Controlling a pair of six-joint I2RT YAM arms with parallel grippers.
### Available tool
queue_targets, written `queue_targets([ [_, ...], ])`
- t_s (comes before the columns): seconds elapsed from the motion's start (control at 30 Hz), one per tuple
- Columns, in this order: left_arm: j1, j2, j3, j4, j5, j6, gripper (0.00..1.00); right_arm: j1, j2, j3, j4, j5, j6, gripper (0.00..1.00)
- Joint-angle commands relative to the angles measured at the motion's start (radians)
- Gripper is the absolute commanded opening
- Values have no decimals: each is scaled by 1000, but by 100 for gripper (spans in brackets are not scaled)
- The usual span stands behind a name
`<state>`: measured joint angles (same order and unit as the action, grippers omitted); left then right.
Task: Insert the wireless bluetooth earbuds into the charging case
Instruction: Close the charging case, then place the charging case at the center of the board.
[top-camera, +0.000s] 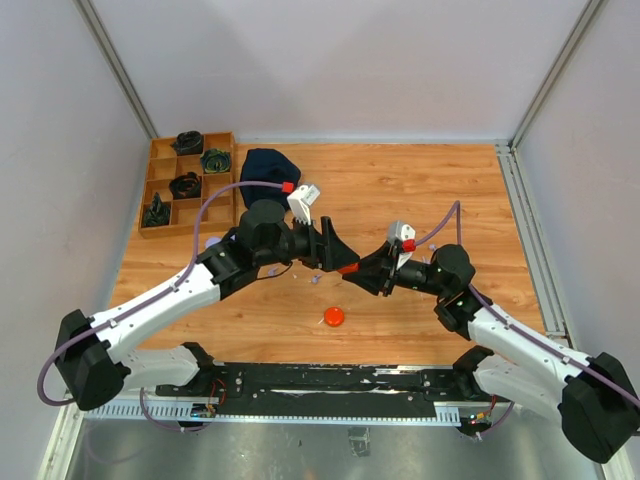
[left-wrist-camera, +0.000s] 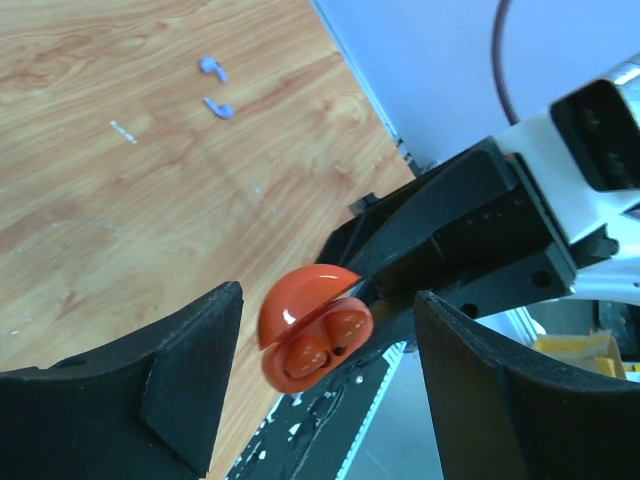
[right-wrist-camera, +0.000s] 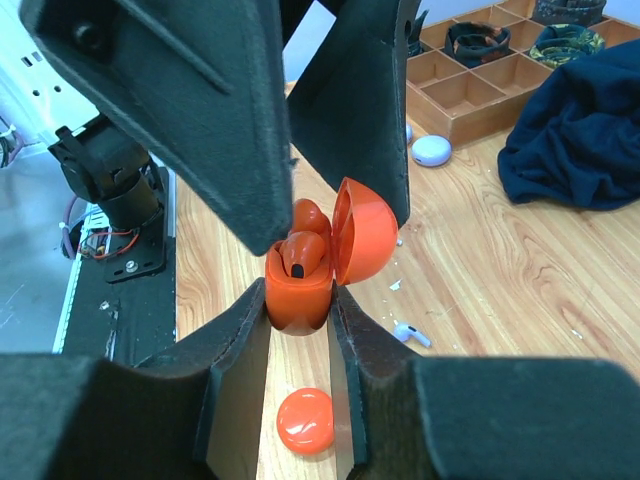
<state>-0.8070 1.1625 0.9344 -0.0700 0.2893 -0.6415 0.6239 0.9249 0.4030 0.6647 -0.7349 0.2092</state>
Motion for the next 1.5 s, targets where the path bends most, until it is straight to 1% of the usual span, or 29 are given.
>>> queue_targets([
  [0.0,13,8,-22,95,135,-32,73,0,11,38,65,-39,23,7],
  [0.17,29,7,-38,142,212,-57,69,0,23,29,69,-52,28,7],
  [0.43,59,-28,-59,157,239,-54,61,-2,42,8,57,-89,35,7],
  [0.6,65,-33,-63,169,281,-51,61,-1,54,5,45,-106,38,7],
  [0.8,80,-57,-78,165,266,-34,62,-1,64,6,28,-138,39,7],
  [0.97,94,-78,-114,221,277,-40,63,-1,64,10,7,-166,42,7],
  [1.07,108,-85,-118,206,256,-36,66,-1,50,17,-41,-155,38,8],
  [1.17,118,-105,-118,146,178,-12,69,-1,45,37,-158,-131,5,9],
  [1.27,125,-132,-113,53,54,11,72,-3,45,49,-273,-90,-20,10],
  [1.47,133,-154,-99,-195,-329,19,79,-10,72,76,-509,22,-37,10],
])
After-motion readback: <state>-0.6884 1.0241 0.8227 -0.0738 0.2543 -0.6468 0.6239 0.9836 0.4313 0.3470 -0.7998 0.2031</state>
